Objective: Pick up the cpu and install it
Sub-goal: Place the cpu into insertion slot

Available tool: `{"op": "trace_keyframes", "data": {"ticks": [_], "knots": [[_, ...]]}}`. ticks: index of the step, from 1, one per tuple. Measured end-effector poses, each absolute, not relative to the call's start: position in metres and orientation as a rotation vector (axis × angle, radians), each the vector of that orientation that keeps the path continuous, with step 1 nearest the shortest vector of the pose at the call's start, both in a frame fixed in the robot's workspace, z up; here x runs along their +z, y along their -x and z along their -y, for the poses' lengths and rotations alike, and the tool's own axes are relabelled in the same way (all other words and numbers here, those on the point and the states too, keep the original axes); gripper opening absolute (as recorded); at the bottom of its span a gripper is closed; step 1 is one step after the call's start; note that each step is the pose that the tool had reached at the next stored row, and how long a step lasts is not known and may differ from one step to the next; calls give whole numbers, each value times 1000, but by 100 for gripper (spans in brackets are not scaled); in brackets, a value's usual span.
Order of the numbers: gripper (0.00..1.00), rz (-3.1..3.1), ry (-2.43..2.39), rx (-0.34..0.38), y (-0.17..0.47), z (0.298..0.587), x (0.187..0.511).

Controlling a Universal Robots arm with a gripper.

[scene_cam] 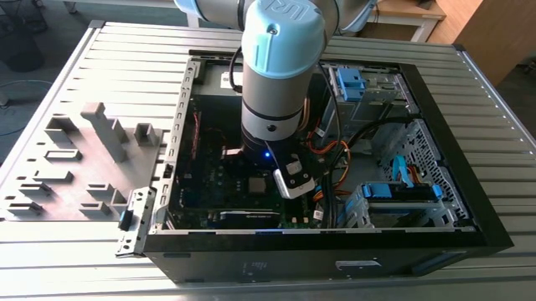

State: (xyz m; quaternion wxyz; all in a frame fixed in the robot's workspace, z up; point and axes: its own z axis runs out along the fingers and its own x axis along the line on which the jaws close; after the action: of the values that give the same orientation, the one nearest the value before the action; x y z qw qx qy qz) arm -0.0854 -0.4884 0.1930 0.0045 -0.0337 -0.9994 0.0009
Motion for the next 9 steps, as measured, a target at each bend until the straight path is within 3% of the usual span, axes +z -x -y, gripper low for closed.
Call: {"op": "trace_keyframes", "data": {"ticks": [9], "knots": [[56,3131,106,3,85,488,204]]}}
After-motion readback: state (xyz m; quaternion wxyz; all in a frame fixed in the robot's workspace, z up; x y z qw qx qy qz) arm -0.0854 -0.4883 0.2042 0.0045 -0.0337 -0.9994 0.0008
